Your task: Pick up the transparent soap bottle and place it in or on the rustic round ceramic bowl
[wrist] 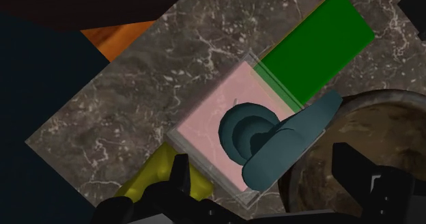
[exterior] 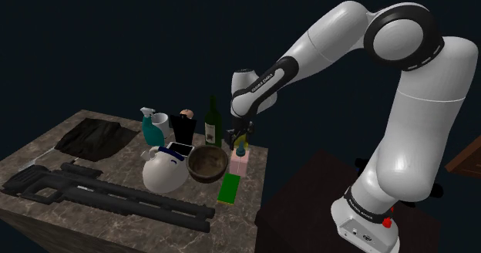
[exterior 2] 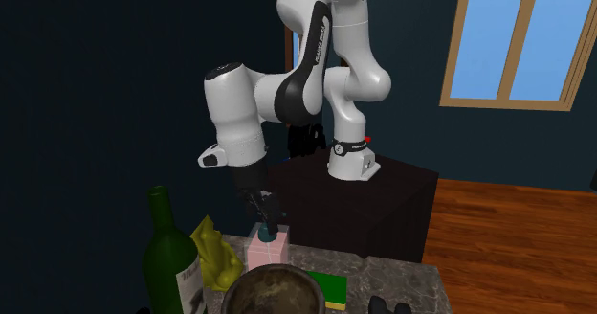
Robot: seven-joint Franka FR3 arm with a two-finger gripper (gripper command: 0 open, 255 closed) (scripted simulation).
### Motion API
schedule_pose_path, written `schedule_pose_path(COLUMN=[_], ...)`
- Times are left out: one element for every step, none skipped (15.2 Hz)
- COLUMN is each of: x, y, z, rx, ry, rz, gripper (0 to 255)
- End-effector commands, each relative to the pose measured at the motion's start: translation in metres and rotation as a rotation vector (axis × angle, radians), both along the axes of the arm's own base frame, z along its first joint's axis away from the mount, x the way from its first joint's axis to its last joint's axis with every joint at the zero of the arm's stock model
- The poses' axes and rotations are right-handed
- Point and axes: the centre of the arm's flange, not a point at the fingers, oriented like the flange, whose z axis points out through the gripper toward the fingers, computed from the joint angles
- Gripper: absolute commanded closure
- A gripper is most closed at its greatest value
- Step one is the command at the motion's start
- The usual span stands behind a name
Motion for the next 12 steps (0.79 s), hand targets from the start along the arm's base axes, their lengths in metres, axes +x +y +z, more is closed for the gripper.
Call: schedule_pose_path(x=[0.0000,0.0000,0.0000,0.0000,0.0000,0.0000,0.0000,0.0000,0.0001,0.0000,0.0000,0.0000], y=[0.0000,0.0000,0.0000,0.0000,0.0000,0.0000,0.0000,0.0000,0.0000,0.0000,0.0000,0.0000], z=[-0.0001,-0.0001,-0.0001,-0.0001,-0.0001,0.0000,0.0001,0.0000,0.0000,-0.0001,-0.0001,-0.0001], rx=[0.000,0.000,0.000,0.000,0.000,0.000,0.000,0.000,0.000,0.000,0.000,0.000], ry=[0.000,0.000,0.000,0.000,0.000,0.000,0.000,0.000,0.000,0.000,0.000,0.000], rz=[0.000,0.000,0.000,0.000,0.000,0.000,0.000,0.000,0.000,0.000,0.000,0.000], gripper=[0,0,255,255,255,255,255,255,255,255,255,255])
